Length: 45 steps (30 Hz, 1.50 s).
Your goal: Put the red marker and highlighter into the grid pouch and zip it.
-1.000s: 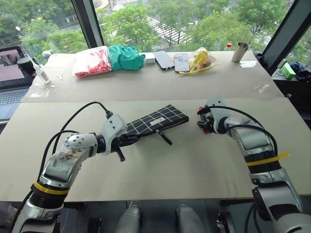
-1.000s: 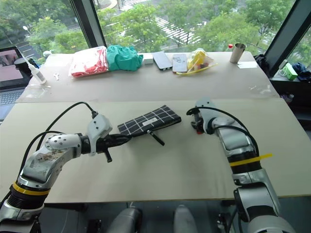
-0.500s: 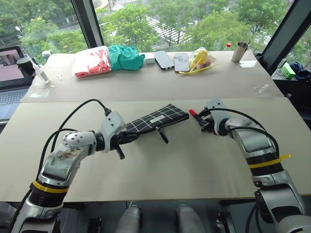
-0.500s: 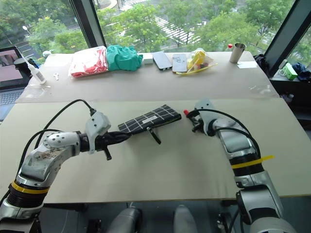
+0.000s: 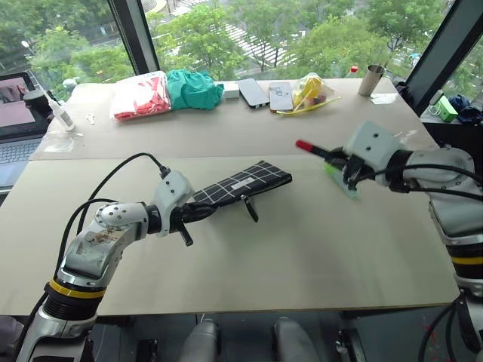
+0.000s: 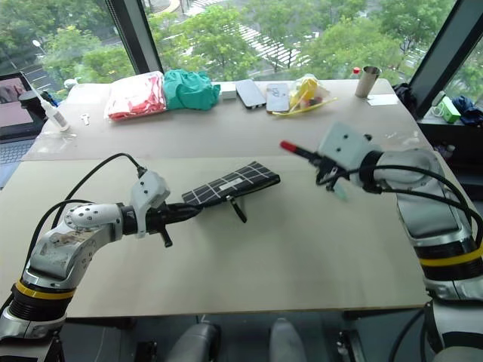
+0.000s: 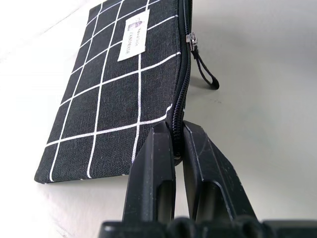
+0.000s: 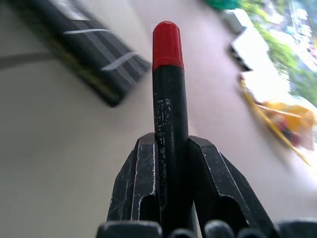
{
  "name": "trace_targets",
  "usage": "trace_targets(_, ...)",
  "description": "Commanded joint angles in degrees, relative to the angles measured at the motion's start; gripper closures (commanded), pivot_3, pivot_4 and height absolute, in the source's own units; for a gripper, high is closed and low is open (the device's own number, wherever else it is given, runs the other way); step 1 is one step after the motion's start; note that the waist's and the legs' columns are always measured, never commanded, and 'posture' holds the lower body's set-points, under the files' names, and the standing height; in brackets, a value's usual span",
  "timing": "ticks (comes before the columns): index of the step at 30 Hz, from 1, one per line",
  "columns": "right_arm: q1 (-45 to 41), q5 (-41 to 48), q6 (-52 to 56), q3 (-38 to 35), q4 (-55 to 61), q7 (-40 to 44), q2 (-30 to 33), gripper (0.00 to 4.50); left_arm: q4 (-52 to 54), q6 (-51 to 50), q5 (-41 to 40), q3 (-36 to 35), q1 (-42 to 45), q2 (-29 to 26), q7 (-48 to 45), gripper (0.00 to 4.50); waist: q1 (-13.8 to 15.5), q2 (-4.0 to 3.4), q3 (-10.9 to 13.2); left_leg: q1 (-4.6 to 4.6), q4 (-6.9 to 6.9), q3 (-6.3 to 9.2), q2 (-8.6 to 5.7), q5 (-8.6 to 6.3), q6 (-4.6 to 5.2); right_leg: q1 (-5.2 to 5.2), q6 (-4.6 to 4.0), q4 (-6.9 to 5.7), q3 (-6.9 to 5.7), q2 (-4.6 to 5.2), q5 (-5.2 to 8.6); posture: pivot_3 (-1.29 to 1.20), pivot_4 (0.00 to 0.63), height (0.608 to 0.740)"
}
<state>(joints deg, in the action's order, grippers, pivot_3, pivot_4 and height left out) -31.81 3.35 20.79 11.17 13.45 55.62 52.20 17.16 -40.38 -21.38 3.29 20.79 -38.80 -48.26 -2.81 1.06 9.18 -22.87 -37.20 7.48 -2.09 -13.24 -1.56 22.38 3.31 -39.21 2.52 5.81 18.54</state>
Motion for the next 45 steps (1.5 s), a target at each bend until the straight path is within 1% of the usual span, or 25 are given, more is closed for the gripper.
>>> trace_targets(1, -1.68, -4.92, -1.13, 3.09, 4.07, -1.36, -1.43, 4.00, 1.68, -0.36, -0.95, -0.78, 1.13, -0.21, 0.07, 4.50, 0.04, 0.00, 0.00, 0.00, -0.01, 0.00, 0.00, 0.00, 0.00, 0.00, 0.00, -0.01, 0.00, 0.00, 0.00, 0.00, 0.150, 0.740)
trace_targets(5, -2.57, -10.27, -2.05, 5.91, 2.53, -3.07, -2.78, 4.00, 1.77, -0.50, -1.15, -0.57, 1.37, -0.13, 0.21, 4.50, 0.41, 0.00, 0.00, -0.01, -0.05, 0.03, -0.02, 0.01, -0.01, 0.00, 0.00, -0.02, -0.01, 0.00, 0.00, 0.00, 0.150, 0.740)
trace_targets(8, -2.73, -11.77, -2.86, 6.00, 1.95, -2.51, -2.68, 4.00, 1.76, -0.54, -1.21, -0.45, 1.48, -0.12, 0.18, 4.50, 0.76, 0.00, 0.00, -0.04, -0.05, 0.05, -0.07, 0.01, -0.02, 0.00, 0.00, 0.01, -0.03, 0.05, 0.00, 0.00, 0.150, 0.740)
trace_targets(12, -2.83, -16.34, -6.44, 6.86, -0.34, -2.39, -0.86, 4.00, 1.68, -0.59, -1.12, -0.29, 1.69, 0.03, 0.18, 4.50, 0.71, 0.00, 0.00, -0.05, -0.05, 0.04, -0.09, 0.01, -0.02, 0.00, 0.00, 0.03, -0.03, 0.07, 0.00, 0.00, 0.150, 0.740)
trace_targets(17, -4.00, -18.69, -6.35, 6.78, -1.62, -2.50, -1.80, 4.00, 1.81, -0.59, -1.13, 0.02, 1.65, 0.10, -0.04, 4.50, 0.44, 0.00, 0.00, -0.03, -0.04, 0.04, -0.07, 0.01, -0.02, 0.00, 0.00, 0.02, -0.03, 0.06, 0.00, 0.00, 0.150, 0.740)
trace_targets(24, -4.62, -20.91, -5.42, 7.96, -1.71, -2.26, -4.81, 4.00, 1.60, -0.31, -0.84, 0.46, 1.77, 0.10, -0.27, 4.50, 0.37, 0.00, 0.00, -0.03, -0.04, 0.04, -0.06, 0.01, -0.03, 0.01, 0.00, 0.00, -0.03, 0.05, 0.00, 0.00, 0.150, 0.740)
trace_targets(28, -4.91, -23.12, -7.08, 9.52, -1.63, -2.03, -6.29, 4.00, 1.72, -0.37, -0.89, 0.64, 1.72, 0.13, -0.27, 4.50, 0.37, 0.00, 0.00, -0.03, -0.04, 0.04, -0.07, 0.02, -0.03, 0.01, 0.00, 0.00, -0.03, 0.05, 0.00, 0.00, 0.150, 0.740)
trace_targets(34, -7.32, -26.19, -8.67, 13.38, -1.99, -2.82, -12.59, 4.00, 1.48, -0.10, -0.87, 1.02, 1.94, 0.21, -0.46, 4.50, 0.18, 0.00, 0.00, -0.02, -0.03, 0.04, -0.06, 0.02, -0.03, 0.02, 0.00, -0.03, -0.02, 0.04, 0.00, 0.00, 0.150, 0.740)
trace_targets(37, -8.81, -28.21, -11.35, 15.12, -3.66, -4.17, -15.12, 4.00, 1.45, 0.06, -0.94, 1.23, 1.95, 0.26, -0.65, 4.50, 0.22, 0.00, 0.00, -0.02, -0.03, 0.05, -0.06, 0.03, -0.05, 0.03, 0.00, -0.05, -0.03, 0.03, 0.00, 0.00, 0.150, 0.740)
trace_targets(41, -9.90, -30.28, -16.53, 16.53, -6.20, -5.78, -16.62, 4.00, 1.30, 0.17, -0.86, 1.42, 2.13, 0.40, -0.66, 4.50, 0.46, 0.00, 0.00, -0.03, -0.04, 0.07, -0.08, 0.05, -0.08, 0.02, 0.00, -0.04, -0.04, 0.05, 0.00, 0.00, 0.150, 0.740)
trace_targets(45, -10.22, -32.04, -29.30, 18.11, -10.24, -10.14, -16.61, 4.00, 1.33, 0.36, -0.84, 1.55, 2.10, 0.49, -0.77, 4.50, 0.34, 0.00, 0.00, -0.01, -0.04, 0.06, -0.08, 0.07, -0.12, 0.03, 0.00, -0.05, -0.04, 0.05, 0.00, 0.00, 0.150, 0.740)
